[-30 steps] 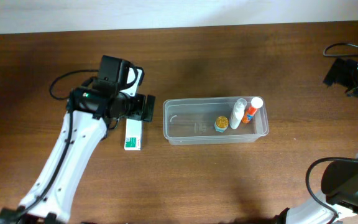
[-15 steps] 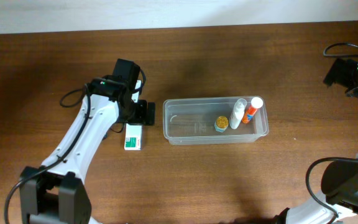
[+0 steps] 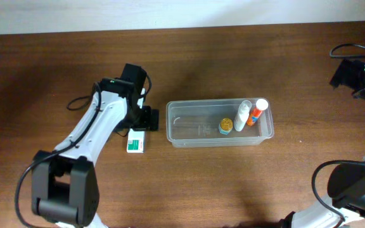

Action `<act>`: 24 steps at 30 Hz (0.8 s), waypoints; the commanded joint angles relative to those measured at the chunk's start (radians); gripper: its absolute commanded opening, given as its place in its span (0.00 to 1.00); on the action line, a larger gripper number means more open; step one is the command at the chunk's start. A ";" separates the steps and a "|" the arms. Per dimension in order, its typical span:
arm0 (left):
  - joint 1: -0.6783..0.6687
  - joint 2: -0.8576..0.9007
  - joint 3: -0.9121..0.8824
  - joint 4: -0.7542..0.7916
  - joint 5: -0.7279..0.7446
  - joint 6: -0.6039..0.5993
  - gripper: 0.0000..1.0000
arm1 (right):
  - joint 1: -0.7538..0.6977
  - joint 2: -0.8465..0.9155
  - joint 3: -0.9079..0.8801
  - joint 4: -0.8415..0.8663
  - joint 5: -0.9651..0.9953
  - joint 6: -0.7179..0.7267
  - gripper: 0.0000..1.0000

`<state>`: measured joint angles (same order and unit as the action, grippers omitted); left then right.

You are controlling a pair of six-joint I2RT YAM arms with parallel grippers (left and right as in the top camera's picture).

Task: Pack container
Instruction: 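Lower left gripper around the medicine box and close on it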

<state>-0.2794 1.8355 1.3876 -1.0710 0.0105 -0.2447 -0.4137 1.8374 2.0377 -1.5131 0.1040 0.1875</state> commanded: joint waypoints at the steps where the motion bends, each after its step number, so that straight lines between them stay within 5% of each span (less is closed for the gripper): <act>1: 0.001 0.034 0.004 -0.003 -0.008 -0.013 0.99 | -0.006 0.004 -0.004 0.002 -0.002 0.012 0.98; 24: 0.046 0.068 -0.013 0.042 -0.011 0.026 1.00 | -0.006 0.004 -0.004 0.002 -0.002 0.012 0.98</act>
<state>-0.2348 1.8927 1.3876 -1.0462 0.0101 -0.2317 -0.4137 1.8374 2.0377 -1.5131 0.1040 0.1879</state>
